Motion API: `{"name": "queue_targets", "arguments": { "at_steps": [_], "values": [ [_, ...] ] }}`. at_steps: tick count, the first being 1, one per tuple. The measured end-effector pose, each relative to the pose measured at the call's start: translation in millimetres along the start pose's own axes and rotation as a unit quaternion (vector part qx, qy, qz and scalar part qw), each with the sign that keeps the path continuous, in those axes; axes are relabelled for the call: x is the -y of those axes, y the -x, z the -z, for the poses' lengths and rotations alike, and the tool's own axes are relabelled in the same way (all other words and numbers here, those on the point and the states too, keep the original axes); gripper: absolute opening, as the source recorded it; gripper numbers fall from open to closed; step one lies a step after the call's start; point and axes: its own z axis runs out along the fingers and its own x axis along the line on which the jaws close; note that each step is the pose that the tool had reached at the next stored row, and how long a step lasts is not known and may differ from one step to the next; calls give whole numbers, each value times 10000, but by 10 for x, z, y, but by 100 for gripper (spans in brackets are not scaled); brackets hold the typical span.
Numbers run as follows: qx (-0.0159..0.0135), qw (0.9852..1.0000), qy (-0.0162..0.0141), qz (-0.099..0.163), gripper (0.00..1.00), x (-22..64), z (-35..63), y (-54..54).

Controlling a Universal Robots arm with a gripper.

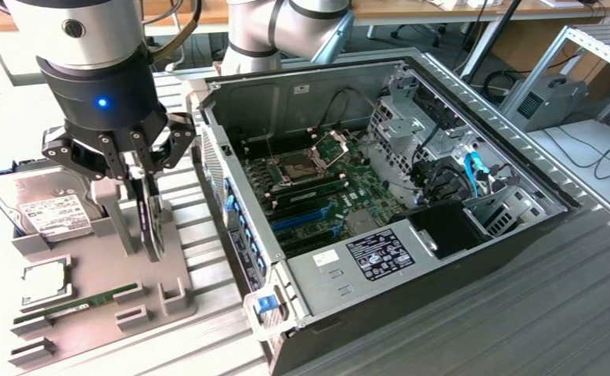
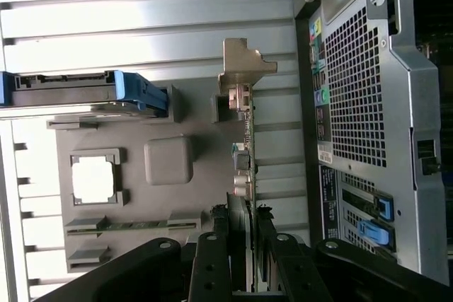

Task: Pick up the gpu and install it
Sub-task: 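Pick up the gpu and move the gpu toward the slot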

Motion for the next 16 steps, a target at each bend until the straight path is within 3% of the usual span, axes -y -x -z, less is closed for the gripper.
{"name": "queue_targets", "arguments": {
  "at_steps": [16],
  "values": [
    [0,10000,0,0,27,-3,80,4]
  ]
}}
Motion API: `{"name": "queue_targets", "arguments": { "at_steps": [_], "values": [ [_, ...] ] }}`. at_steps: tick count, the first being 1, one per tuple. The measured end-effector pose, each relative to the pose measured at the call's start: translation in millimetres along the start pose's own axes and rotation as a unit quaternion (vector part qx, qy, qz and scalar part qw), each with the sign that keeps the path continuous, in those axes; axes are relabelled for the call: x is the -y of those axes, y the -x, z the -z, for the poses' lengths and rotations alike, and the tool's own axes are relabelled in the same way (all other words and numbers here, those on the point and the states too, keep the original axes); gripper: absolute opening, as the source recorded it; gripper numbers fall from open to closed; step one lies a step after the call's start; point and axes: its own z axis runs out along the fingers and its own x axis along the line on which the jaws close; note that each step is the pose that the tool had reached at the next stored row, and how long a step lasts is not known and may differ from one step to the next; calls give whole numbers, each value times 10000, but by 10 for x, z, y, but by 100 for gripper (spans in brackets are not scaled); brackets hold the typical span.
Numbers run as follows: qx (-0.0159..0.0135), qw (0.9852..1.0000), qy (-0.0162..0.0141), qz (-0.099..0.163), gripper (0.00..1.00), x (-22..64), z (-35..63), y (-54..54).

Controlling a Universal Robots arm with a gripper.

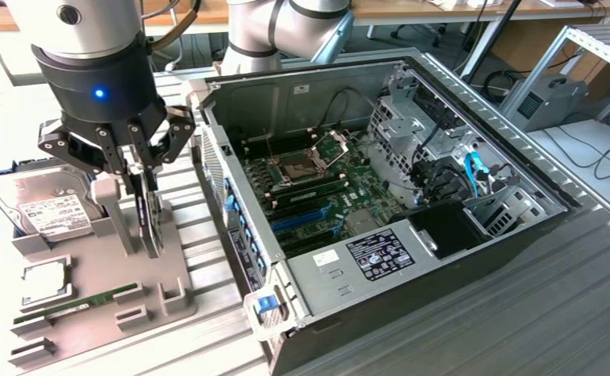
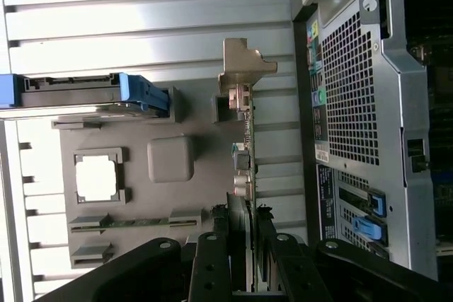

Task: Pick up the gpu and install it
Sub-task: 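Pick up the gpu and move the gpu toward the slot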

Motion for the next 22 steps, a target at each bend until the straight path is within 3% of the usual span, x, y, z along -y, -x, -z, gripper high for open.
{"name": "queue_targets", "arguments": {
  "at_steps": [22],
  "values": [
    [0,10000,0,0,27,-5,101,8]
  ]
}}
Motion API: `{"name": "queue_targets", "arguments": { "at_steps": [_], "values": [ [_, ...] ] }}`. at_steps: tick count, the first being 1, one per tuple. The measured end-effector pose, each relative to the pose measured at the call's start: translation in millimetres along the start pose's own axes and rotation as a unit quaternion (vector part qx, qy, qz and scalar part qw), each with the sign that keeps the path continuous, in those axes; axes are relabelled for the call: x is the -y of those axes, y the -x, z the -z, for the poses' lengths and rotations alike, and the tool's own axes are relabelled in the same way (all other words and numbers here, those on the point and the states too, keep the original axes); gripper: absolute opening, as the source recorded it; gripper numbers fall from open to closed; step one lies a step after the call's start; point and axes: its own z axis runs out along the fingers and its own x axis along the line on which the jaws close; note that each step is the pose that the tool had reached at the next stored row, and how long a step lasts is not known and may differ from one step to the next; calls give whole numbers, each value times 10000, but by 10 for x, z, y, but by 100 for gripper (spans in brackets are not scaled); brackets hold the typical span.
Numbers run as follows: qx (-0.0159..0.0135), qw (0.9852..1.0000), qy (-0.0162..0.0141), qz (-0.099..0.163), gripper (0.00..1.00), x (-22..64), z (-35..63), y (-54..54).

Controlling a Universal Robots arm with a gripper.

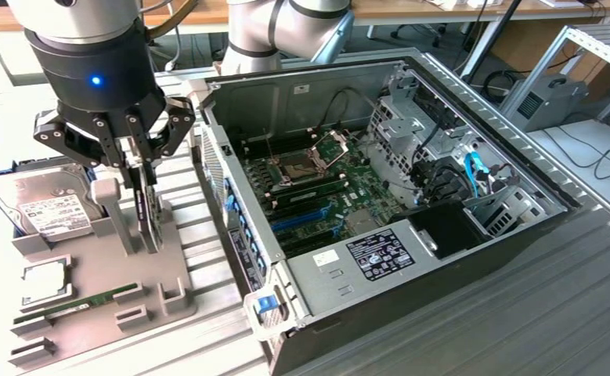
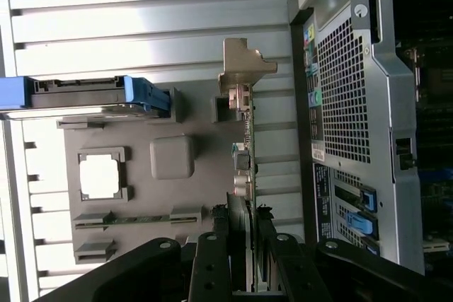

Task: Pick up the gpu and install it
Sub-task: 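Pick up the gpu and move the gpu toward the slot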

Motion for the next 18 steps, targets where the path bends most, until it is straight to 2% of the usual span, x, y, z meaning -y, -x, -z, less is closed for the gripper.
{"name": "queue_targets", "arguments": {
  "at_steps": [18],
  "values": [
    [0,10000,0,0,27,-3,72,8]
  ]
}}
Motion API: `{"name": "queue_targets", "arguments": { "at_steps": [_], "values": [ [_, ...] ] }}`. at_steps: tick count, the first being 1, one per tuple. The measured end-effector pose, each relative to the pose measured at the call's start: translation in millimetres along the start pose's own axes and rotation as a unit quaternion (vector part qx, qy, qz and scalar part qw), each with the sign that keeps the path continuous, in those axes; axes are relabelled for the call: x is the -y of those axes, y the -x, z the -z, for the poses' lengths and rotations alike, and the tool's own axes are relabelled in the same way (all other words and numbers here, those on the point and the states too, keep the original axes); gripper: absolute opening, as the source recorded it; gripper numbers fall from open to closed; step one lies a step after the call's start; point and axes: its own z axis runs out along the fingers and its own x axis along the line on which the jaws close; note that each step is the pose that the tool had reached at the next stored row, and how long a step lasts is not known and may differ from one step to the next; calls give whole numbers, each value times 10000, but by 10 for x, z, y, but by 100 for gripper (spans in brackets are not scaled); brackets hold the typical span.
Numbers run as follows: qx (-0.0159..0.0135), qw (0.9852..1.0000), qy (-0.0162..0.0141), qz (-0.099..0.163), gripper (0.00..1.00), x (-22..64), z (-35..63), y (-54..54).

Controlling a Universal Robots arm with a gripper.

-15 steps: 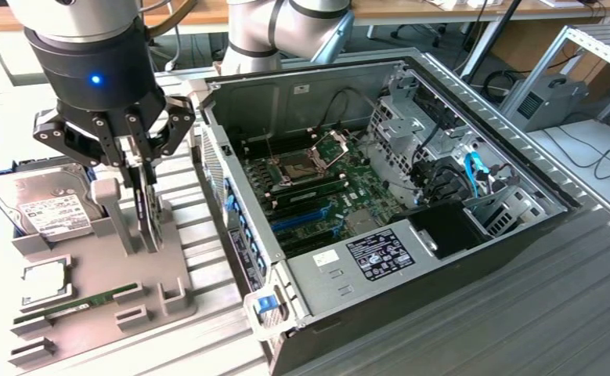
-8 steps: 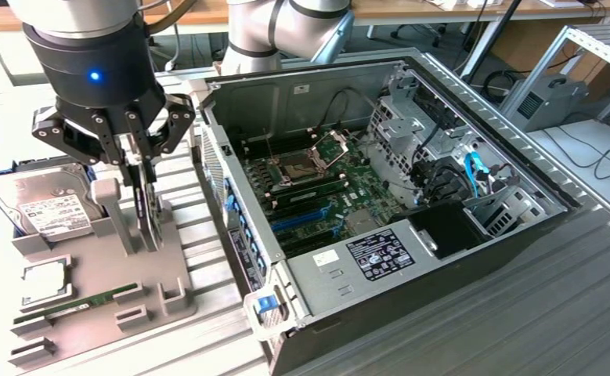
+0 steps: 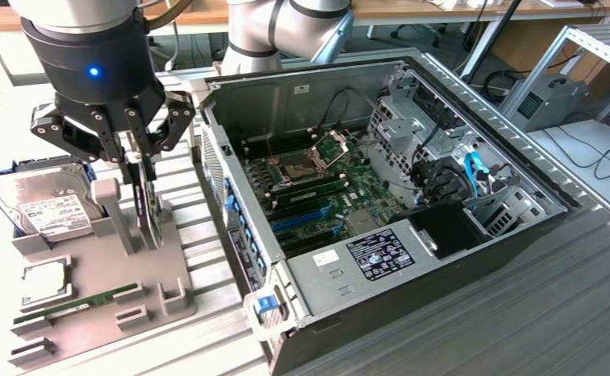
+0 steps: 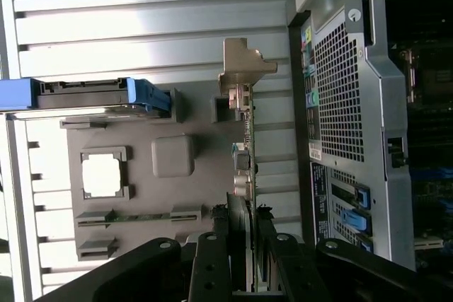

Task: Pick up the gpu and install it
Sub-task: 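Pick up the gpu and move the gpu toward the slot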

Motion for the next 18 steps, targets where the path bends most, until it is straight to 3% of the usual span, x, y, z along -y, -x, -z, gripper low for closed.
{"name": "queue_targets", "arguments": {
  "at_steps": [18],
  "values": [
    [0,10000,0,0,27,-4,85,8]
  ]
}}
